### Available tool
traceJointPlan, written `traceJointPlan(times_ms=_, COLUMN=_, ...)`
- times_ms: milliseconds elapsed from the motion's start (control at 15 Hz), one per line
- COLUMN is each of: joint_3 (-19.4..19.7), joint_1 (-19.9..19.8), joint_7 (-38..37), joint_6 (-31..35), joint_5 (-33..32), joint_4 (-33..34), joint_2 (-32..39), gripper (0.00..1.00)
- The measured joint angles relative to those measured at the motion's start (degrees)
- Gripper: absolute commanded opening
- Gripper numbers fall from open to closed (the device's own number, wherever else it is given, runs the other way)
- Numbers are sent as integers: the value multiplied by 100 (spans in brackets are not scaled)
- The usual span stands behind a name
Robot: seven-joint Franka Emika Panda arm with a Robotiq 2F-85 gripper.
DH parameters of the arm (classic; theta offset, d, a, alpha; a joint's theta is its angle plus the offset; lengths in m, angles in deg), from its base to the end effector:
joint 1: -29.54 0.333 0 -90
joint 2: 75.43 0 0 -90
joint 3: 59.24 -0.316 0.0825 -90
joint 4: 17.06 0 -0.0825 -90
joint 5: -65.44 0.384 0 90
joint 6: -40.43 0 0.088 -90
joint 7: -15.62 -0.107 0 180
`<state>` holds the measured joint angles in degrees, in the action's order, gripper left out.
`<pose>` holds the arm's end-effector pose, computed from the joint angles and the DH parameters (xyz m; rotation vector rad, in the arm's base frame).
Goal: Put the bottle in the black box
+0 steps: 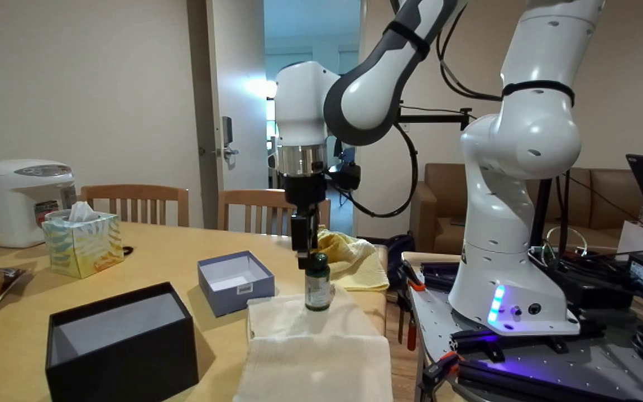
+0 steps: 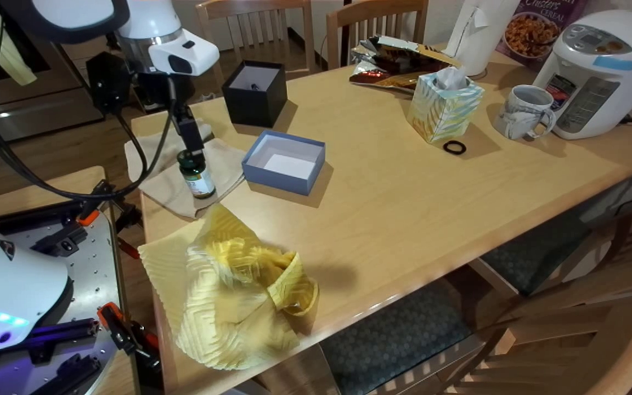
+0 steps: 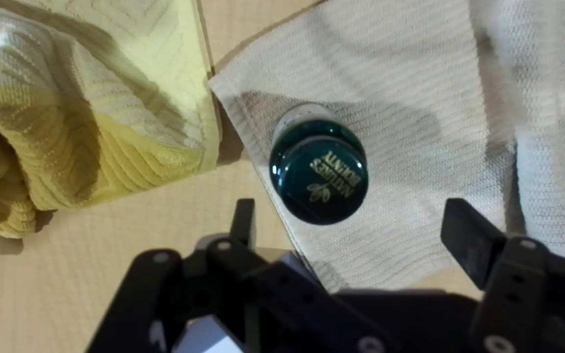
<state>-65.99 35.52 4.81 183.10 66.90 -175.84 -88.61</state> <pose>0.3670 0.0801 0.2773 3.1184 0.0141 -0.0763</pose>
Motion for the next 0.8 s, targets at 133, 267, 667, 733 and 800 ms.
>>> traceJointPlan(times_ms=133, joint_3=6, joint_1=-5, joint_7=0, joint_6=1, joint_5=-7, joint_4=0, joint_2=29, gripper=53)
traceJointPlan(times_ms=267, joint_3=6, joint_1=-27, joint_7=0, joint_6=0, joint_5=-26, joint_4=0, joint_2=70, gripper=39)
traceJointPlan(times_ms=667, joint_3=27, joint_1=-98, joint_7=-1, joint_6=-10, joint_5=-82, joint_4=-3, joint_2=137, gripper=18)
traceJointPlan(times_ms=733, joint_3=27, joint_1=-107, joint_7=-1, joint_6=-13, joint_5=-85, joint_4=-2, joint_2=137, gripper=18)
traceJointPlan(times_ms=800, joint_3=27, joint_1=-116, joint_7=-1, joint_6=-16, joint_5=-86, joint_4=-2, joint_2=137, gripper=18)
